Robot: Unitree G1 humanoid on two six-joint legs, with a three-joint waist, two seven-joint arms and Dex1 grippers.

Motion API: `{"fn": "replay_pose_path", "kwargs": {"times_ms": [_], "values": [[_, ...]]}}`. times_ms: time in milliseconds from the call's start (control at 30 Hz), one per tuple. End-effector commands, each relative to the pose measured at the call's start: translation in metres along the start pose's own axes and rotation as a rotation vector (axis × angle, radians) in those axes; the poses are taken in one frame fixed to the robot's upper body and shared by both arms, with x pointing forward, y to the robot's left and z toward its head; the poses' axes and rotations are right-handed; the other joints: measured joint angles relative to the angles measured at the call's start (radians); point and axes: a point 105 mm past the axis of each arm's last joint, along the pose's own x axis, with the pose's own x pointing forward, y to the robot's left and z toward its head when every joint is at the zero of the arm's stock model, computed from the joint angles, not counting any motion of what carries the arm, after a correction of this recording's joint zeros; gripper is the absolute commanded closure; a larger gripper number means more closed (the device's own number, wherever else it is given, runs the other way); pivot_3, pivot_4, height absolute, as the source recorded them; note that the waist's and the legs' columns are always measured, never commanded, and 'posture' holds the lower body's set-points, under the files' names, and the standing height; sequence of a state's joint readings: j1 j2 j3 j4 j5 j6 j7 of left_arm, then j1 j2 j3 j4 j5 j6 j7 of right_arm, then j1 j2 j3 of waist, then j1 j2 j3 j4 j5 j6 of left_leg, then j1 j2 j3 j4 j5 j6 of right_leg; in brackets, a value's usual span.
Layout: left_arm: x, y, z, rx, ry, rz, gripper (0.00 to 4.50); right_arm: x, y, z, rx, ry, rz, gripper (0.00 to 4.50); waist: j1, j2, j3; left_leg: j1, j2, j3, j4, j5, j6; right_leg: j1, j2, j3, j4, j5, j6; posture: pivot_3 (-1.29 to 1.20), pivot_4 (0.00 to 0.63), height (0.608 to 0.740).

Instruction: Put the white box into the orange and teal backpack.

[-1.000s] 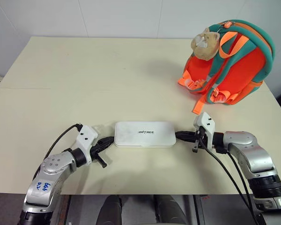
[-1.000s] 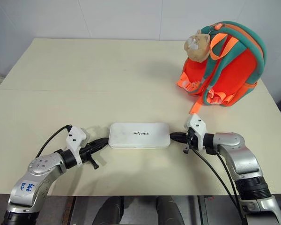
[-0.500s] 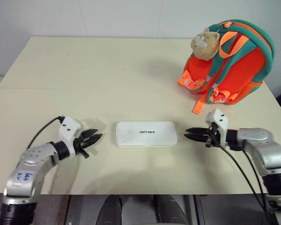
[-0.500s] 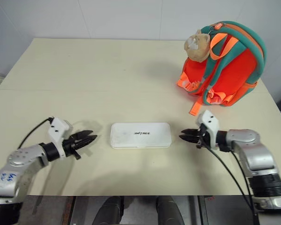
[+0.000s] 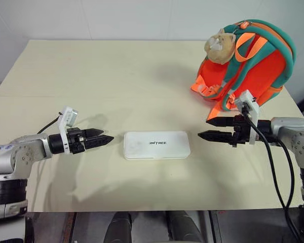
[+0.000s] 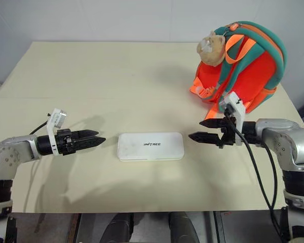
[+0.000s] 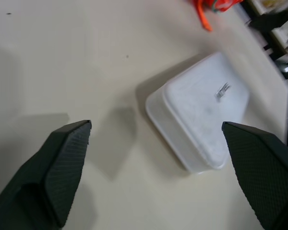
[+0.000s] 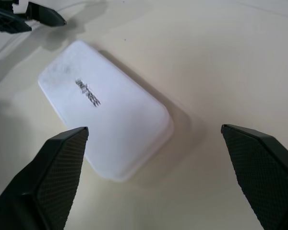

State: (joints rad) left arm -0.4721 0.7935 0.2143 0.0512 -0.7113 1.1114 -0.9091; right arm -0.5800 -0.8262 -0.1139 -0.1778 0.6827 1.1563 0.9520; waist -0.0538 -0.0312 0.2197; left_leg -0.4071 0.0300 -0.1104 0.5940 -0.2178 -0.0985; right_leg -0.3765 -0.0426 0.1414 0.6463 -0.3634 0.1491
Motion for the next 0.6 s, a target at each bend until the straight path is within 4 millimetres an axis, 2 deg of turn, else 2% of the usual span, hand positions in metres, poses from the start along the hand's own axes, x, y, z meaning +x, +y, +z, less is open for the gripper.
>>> {"fn": "replay_pose_path", "kwargs": {"times_ms": [33, 200, 333, 467, 600], "values": [[-0.001, -0.008, 0.005, -0.059, 0.013, -0.070, 0.00, -0.004, 0.017, 0.013, 0.019, -0.025, 0.029, 0.02, 0.001, 0.000, 0.000, 0.000, 0.000, 0.000, 0.000, 0.000, 0.000, 0.000, 0.000, 0.000, -0.001, 0.000, 0.000, 0.00, 0.150, 0.740], [-0.005, -0.001, -0.003, -0.175, 0.071, -0.025, 0.00, -0.008, 0.022, 0.008, 0.107, -0.013, 0.020, 0.02, 0.000, 0.000, 0.000, -0.001, 0.000, 0.000, -0.001, 0.000, 0.000, -0.001, 0.000, 0.000, -0.001, 0.000, 0.000, 0.00, 0.150, 0.740], [-0.014, -0.005, -0.009, -0.293, 0.099, -0.050, 0.00, -0.004, 0.033, 0.002, 0.155, -0.013, 0.054, 0.02, -0.005, 0.000, 0.000, -0.001, 0.001, 0.000, -0.001, 0.000, 0.000, -0.001, 0.000, 0.000, 0.000, 0.000, 0.000, 0.00, 0.150, 0.740], [-0.015, -0.006, -0.015, -0.375, 0.107, -0.057, 0.00, 0.002, 0.044, -0.017, 0.183, 0.067, 0.080, 0.02, -0.002, 0.000, 0.000, -0.001, 0.000, 0.000, -0.001, 0.000, 0.000, -0.001, 0.000, 0.000, 0.000, -0.001, -0.001, 0.00, 0.150, 0.740], [-0.008, -0.008, -0.028, -0.403, 0.162, -0.069, 0.00, 0.008, 0.041, -0.029, 0.217, 0.095, 0.059, 0.02, 0.000, 0.000, 0.000, -0.001, 0.000, 0.000, -0.001, 0.000, 0.000, -0.001, 0.000, 0.000, 0.000, -0.001, -0.001, 0.00, 0.150, 0.740]]}}
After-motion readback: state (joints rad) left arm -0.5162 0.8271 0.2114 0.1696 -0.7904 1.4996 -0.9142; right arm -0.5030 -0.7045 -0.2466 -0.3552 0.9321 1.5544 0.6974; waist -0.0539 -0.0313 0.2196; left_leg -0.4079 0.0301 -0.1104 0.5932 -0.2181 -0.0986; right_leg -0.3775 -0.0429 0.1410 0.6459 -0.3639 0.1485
